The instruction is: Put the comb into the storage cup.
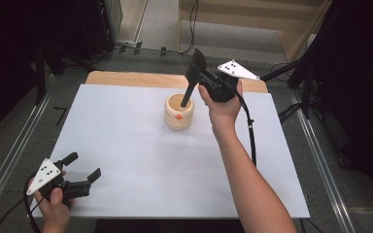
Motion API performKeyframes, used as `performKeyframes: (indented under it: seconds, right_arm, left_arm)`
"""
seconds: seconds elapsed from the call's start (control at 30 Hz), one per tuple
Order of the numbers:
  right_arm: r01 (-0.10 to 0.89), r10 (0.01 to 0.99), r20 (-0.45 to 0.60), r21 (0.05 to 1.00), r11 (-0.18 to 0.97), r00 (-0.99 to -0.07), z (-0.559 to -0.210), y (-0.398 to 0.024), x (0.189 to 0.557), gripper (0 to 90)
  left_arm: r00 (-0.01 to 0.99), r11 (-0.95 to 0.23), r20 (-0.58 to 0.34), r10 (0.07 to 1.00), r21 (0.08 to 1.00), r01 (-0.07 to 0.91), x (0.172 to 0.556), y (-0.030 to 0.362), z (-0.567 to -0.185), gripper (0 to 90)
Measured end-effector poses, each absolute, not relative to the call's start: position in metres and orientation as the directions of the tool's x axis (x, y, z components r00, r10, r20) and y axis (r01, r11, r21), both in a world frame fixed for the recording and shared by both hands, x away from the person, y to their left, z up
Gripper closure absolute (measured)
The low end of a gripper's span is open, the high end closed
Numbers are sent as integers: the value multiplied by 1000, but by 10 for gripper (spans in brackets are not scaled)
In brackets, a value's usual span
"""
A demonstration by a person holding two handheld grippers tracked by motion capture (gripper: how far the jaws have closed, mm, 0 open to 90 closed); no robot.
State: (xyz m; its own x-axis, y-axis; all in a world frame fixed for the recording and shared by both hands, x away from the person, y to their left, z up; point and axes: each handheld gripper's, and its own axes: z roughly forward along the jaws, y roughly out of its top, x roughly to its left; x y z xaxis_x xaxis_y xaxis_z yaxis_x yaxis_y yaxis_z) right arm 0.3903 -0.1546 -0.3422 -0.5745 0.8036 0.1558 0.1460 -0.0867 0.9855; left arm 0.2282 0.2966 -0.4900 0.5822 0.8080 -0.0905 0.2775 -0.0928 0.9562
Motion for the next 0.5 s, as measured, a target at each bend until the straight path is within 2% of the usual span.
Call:
performKeyframes:
  seconds: [0.5]
  right_arm:
    - [185, 800, 181, 979, -90, -572, -364, -146, 401, 832]
  left_arm:
    - [579, -91, -89, 810, 957, 275, 228, 297, -490, 0]
